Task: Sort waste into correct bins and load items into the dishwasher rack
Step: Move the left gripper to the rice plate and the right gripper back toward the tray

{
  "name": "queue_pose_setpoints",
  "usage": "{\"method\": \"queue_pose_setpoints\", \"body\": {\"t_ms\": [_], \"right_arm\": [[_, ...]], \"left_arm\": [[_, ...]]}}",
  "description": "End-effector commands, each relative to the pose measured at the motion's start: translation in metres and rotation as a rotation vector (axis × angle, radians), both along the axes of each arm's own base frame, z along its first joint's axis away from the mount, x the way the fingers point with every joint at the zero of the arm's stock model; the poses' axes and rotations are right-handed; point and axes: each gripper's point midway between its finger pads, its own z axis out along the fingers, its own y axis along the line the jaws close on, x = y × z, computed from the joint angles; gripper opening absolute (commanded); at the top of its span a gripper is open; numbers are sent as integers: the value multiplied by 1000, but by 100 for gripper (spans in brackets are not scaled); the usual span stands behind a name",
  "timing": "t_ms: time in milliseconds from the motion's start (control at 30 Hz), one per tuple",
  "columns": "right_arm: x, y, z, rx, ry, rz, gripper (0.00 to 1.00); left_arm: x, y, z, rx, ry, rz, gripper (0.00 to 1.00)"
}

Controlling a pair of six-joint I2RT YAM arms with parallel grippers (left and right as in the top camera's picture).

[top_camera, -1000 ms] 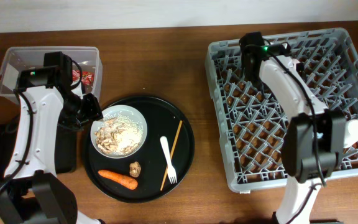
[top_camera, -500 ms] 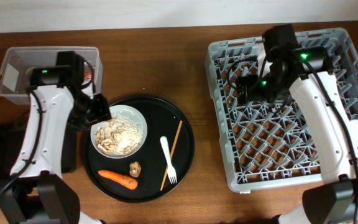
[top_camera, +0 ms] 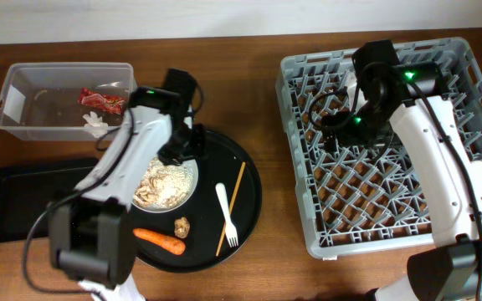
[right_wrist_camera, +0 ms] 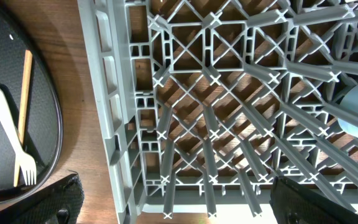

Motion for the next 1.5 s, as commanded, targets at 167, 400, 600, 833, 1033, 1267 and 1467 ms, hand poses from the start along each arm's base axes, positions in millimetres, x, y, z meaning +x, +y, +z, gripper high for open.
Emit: {"method": "queue_pose_setpoints", "body": {"t_ms": [167, 400, 600, 833, 1033, 1267, 1467], "right_arm": [[-1, -2, 0, -17, 2, 6, 98], [-1, -2, 0, -17, 2, 6, 99], [-1, -2, 0, -18, 5, 6, 99], [-2, -2, 0, -18, 7, 6, 99], [-3, -2, -1, -18, 10, 6, 99], [-3, -2, -1, -19, 11, 6, 99], [-3, -2, -1, -18, 11, 6, 99]], "left_arm": [[1, -9, -46, 35, 92, 106, 58], [5, -13, -56, 33, 92, 110, 58], [6, -22, -57, 26, 76, 91, 59], [1, -21, -67, 40, 104, 87, 58], [-6, -18, -90, 65, 163, 86, 58], [-17, 1, -88, 167, 196, 82, 58], [-23, 15, -86, 242, 211, 77, 49]]}}
